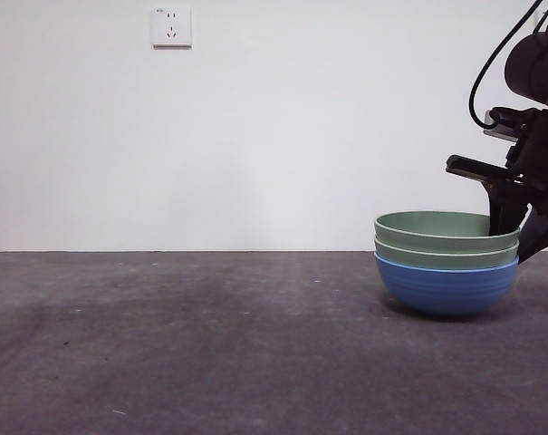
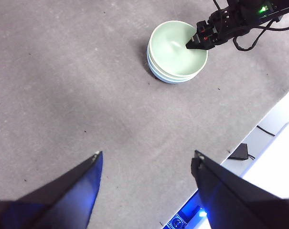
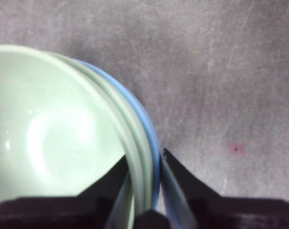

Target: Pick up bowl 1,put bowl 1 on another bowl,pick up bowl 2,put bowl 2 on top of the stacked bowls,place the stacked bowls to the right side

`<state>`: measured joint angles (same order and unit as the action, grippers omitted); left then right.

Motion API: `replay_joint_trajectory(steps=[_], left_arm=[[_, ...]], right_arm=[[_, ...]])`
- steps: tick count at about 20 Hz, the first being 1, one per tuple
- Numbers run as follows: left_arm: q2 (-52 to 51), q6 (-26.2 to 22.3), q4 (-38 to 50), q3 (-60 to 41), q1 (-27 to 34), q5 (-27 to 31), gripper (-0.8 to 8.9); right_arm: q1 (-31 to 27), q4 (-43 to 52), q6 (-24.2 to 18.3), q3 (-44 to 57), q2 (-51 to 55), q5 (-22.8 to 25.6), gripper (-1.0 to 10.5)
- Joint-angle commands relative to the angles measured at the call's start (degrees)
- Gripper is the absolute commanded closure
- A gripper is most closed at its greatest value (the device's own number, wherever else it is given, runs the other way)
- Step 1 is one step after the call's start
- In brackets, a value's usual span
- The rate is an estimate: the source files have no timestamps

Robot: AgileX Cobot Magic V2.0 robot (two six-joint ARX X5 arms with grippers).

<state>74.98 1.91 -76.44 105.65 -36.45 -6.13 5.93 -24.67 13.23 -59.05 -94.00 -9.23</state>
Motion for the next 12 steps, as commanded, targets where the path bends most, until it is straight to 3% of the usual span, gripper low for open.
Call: replay_joint_trajectory(steps=[1, 7, 12], left_arm=[[-0.07, -0.46, -1.22, -0.13, -0.24, 0.07, 5.0], [-0.07, -0.46, -1.22, -0.13, -0.24, 0.09, 5.0], [-0.07, -0.48, -1.22, -0.13, -0.24, 0.09, 5.0]], right_arm=[[0.11, -1.79, -1.31, 0.48, -1.51, 0.35, 7.8], [0.11, -2.16, -1.31, 0.46, -1.22, 0.13, 7.8], [0.11, -2.64, -1.77, 0.46, 3.58, 0.11, 6.5]])
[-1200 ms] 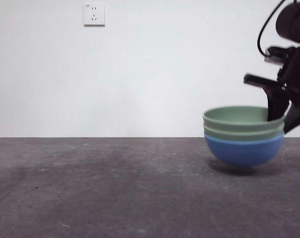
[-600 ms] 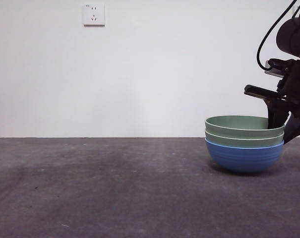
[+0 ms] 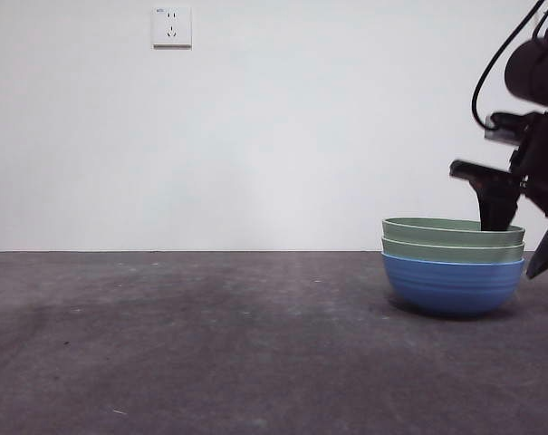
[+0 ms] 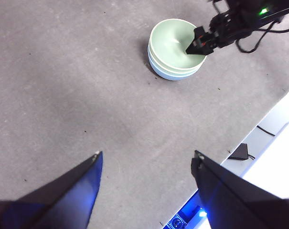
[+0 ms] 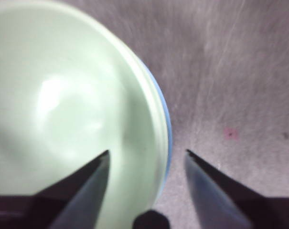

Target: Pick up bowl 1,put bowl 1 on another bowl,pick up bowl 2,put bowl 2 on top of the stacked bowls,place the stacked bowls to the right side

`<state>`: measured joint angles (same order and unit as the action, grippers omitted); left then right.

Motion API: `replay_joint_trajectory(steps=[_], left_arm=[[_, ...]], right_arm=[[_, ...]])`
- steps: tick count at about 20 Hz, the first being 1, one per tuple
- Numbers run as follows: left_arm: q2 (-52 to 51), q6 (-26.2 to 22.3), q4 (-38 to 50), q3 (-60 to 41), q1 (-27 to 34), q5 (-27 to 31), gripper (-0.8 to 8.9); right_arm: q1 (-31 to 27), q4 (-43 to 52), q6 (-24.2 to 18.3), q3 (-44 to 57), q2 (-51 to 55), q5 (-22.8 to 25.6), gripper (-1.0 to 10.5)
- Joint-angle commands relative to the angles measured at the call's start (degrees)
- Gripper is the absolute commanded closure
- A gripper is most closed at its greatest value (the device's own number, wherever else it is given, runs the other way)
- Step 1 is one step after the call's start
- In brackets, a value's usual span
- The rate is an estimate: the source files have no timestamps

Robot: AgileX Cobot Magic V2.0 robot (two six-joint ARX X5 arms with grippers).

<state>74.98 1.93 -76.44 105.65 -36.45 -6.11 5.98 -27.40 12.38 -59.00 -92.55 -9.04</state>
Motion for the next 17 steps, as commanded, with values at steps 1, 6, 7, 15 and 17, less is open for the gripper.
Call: replay_joint_trajectory(steps=[1, 6, 7, 15, 17], left_arm=[[-0.07, -0.5, -1.22, -0.13, -0.22, 0.07, 5.0], [-0.04, -0.9, -1.22, -0.13, -0.22, 0.09, 5.0], [-0.07, -1.42, -1.22, -0.13, -0.22, 0.07, 5.0], [-0.04, -2.45, -1.73, -0.13, -0.22, -0.02, 5.0], [-0.04, -3.1, -2.1, -0.13, -0.22, -0.04, 5.03]], right_arm=[[0.07, -0.15, -1.57, 0.42, 3.96, -0.07, 6.5], [0.11, -9.77, -2.08, 0.42, 16.85, -0.26, 6.6], [0.15, -13.88, -3.04, 0.42, 19.52, -2.25, 6.6], [4.74, -36.28, -5.38, 0.42, 38.29, -9.73, 6.7], [6.49, -38.42, -5.42, 0.42, 41.48, -9.73, 8.4]])
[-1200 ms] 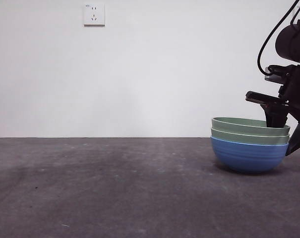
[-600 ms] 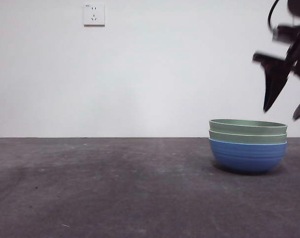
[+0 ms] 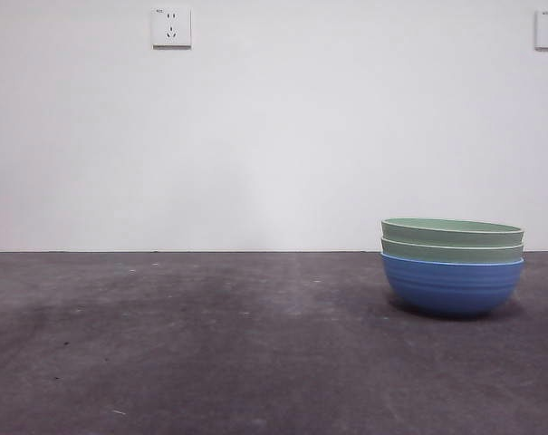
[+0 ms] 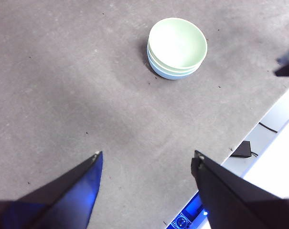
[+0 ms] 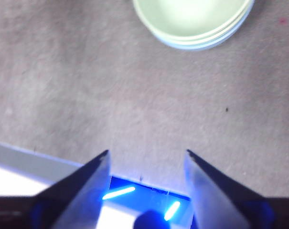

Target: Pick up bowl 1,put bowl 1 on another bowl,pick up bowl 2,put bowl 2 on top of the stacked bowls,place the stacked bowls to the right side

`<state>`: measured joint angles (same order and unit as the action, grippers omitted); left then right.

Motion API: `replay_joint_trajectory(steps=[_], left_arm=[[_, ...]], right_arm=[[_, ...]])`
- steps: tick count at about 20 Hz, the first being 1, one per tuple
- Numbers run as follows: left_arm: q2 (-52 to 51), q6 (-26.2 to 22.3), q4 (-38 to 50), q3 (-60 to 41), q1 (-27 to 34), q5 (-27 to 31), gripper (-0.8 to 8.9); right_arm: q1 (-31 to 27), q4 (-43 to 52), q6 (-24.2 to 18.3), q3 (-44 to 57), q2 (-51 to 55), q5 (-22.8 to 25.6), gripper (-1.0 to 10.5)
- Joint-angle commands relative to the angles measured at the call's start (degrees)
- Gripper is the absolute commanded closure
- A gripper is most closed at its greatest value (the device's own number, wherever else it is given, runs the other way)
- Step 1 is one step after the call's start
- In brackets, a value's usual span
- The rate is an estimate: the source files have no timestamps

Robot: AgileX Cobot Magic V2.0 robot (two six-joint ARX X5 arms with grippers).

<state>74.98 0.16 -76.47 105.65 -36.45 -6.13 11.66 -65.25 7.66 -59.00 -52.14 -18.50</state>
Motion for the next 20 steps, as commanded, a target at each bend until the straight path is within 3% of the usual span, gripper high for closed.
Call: replay_joint_trajectory(steps=[1, 2, 4, 20], left_arm=[[-0.04, -1.79, -2.36, -0.13, -0.22, -0.04, 5.05], [-0.04, -1.95, -2.64, -0.13, -0.22, -0.09, 5.68], [-0.04, -2.58, -2.64, -0.13, -0.22, -0.13, 8.33], [-0.04, -2.99, -2.54, -0.13, -0.22, 0.04, 8.16]], right_arm=[[1.38, -1.09, -0.87, 0.42, 1.97, -0.28, 9.0], [1.97, -1.36, -1.66, 0.42, 2.73, -0.57, 9.5], [2.08, -1.38, -1.84, 0.42, 3.3, -0.7, 9.6], [2.01, -1.2, -1.75, 0.42, 3.3, -0.66, 9.4]])
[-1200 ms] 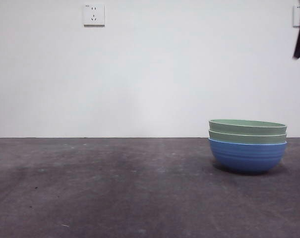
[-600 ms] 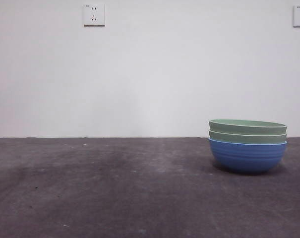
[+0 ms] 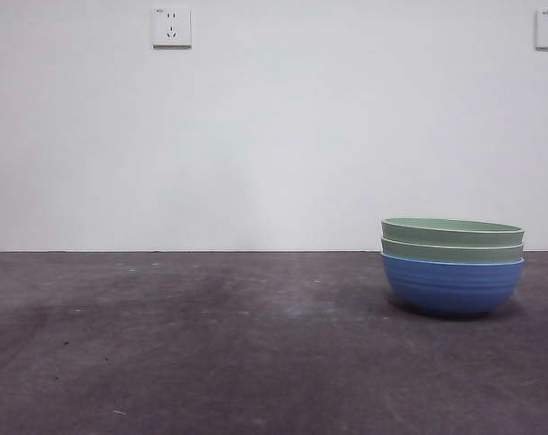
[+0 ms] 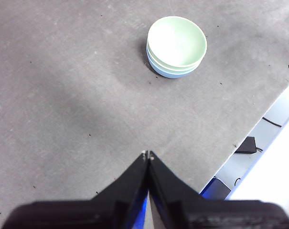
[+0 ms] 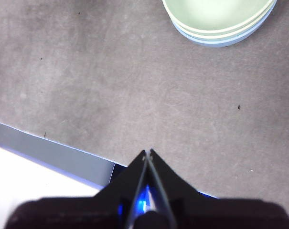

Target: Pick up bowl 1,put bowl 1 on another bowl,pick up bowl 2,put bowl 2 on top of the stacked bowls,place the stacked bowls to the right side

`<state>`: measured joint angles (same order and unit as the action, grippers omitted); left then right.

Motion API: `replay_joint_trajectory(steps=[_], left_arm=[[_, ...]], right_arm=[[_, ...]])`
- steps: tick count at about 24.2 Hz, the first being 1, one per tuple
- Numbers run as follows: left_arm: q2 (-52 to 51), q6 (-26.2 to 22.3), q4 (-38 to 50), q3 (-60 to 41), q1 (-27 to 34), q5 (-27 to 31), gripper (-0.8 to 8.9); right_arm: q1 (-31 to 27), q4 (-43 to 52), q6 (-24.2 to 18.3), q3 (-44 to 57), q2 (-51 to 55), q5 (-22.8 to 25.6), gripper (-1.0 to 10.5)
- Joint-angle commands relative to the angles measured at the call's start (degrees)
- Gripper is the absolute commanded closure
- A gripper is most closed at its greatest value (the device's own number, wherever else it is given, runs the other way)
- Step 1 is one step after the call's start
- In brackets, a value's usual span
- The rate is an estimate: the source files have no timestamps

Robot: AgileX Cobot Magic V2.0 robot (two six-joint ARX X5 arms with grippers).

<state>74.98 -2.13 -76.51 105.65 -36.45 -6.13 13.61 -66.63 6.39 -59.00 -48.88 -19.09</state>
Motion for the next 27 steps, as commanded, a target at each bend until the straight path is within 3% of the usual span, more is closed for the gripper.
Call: replay_joint_trajectory(steps=[1, 5, 7, 11, 13, 17, 27], left_arm=[[-0.04, -0.7, -2.49, -0.13, -0.22, 0.04, 8.17], [-0.76, -0.7, -1.27, -0.13, 0.02, 1.57, 8.17], [-2.34, -4.98, 0.26, -0.33, 2.67, 1.77, 8.17], [-10.16, -7.85, 20.02, -5.14, 12.46, -4.94, 8.17], [-16.35, -8.44, 31.8, -12.5, 18.34, -8.98, 8.16], [-30.47, -8.44, 51.04, -34.1, 28.81, -8.9, 8.17], [-51.82, -8.13, 67.82, -68.5, 38.14, -2.51, 8.16]], right_arm=[[0.07, 0.17, -0.48, 0.42, 0.04, -0.07, 9.4], [0.07, 0.17, -0.48, 0.42, 0.04, -0.07, 9.4], [0.07, 0.17, -0.48, 0.42, 0.04, -0.07, 9.4], [0.07, 0.17, -0.48, 0.42, 0.04, -0.09, 9.4], [0.07, 0.2, -0.48, 0.42, 0.02, -0.07, 9.4], [0.07, 0.17, -0.48, 0.42, 0.04, -0.07, 9.4], [0.07, 0.2, -0.48, 0.42, 0.04, -0.07, 9.4]])
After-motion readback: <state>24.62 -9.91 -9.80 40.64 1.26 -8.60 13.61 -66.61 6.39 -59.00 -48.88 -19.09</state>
